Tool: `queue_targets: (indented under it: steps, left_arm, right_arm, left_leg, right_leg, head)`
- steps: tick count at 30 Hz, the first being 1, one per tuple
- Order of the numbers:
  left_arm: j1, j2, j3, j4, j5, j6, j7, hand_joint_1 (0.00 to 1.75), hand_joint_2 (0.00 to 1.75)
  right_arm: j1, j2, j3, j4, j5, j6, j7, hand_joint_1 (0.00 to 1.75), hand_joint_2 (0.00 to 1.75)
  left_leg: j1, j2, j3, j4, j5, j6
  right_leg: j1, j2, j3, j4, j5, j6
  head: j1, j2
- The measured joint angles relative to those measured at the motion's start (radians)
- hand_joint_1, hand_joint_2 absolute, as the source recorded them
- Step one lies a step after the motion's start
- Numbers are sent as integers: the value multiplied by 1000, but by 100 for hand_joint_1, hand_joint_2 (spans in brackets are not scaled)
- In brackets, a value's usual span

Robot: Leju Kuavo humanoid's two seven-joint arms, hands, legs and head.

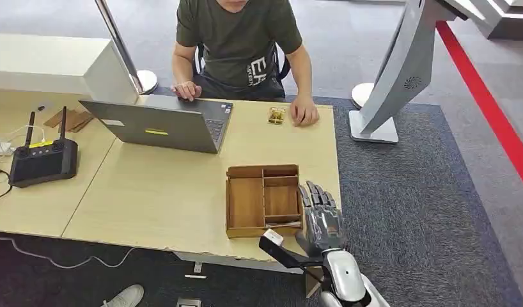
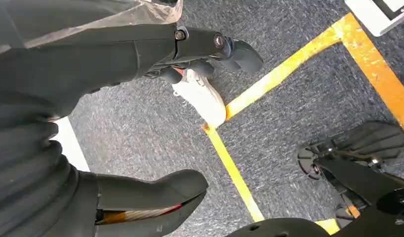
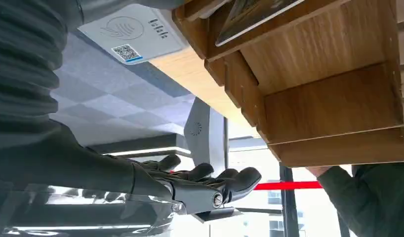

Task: Pass the card to the sensor for recognition and then transmit it.

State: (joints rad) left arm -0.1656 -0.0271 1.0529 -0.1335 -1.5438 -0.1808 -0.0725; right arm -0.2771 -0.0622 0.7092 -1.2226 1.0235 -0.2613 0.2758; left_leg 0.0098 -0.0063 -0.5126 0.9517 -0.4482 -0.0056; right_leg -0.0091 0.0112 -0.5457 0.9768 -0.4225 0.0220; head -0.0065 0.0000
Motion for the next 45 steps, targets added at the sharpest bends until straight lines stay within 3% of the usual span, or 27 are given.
queue_targets:
  steps: [12,26,33,45]
  left_arm:
    - [1,0,0,0,3,2,-1,0,175]
    - [4,0,0,0,-4,13,-13,0,175]
    - [-4,-2,0,0,-6,0,-12,0,175]
    - [-5,-2,0,0,-1,0,-10,0,175]
  right_arm:
    - [13,-3,-1,-53,0,12,5,0,175]
    - [84,-46,-37,-304,18,94,-13,0,175]
    - [81,-25,-13,-277,-26,111,-66,0,175]
    - [59,22,29,-190,-37,118,-80,0,175]
  left_leg:
    - [0,0,0,0,0,0]
    - [0,0,0,0,0,0]
    - [0,0,0,0,0,0]
    - [0,0,-1,0,0,0]
  right_leg:
    - [0,0,0,0,0,0]
    - [0,0,0,0,0,0]
    - [0,0,0,0,0,0]
    - [0,0,0,0,0,0]
  head:
    - [0,0]
    - [0,0]
    - [0,0]
    - [0,0]
